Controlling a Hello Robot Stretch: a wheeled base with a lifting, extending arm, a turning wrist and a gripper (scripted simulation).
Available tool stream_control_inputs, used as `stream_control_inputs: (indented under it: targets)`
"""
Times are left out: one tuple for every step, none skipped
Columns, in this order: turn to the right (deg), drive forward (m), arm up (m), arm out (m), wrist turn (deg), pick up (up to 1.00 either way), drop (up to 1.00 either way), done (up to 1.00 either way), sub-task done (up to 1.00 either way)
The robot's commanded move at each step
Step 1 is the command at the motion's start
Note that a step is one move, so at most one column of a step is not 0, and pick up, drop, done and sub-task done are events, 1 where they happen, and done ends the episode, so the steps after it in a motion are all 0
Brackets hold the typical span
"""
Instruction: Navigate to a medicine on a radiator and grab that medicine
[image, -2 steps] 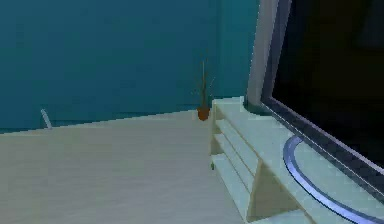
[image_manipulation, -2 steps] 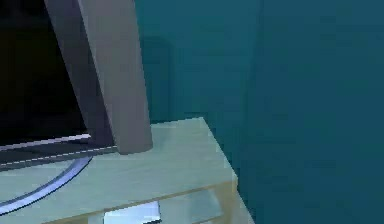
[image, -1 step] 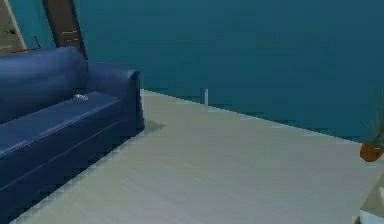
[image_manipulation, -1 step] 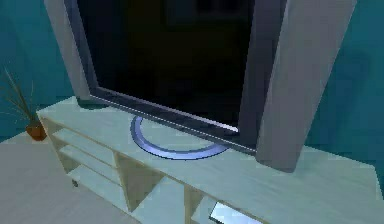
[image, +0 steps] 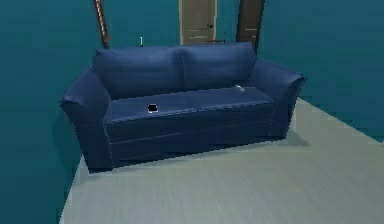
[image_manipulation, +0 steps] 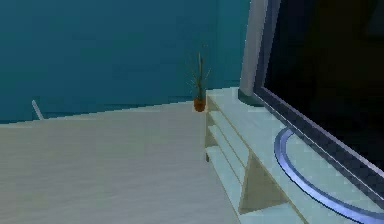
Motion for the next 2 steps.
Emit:
stream_control_inputs:
  targets:
    - [-9.0,0.0,0.0,0.0,0.0,0.0,0.0,0.0,0.0]
    - [0.0,0.05,0.0,0.0,0.0,0.0,0.0,0.0,0.0]
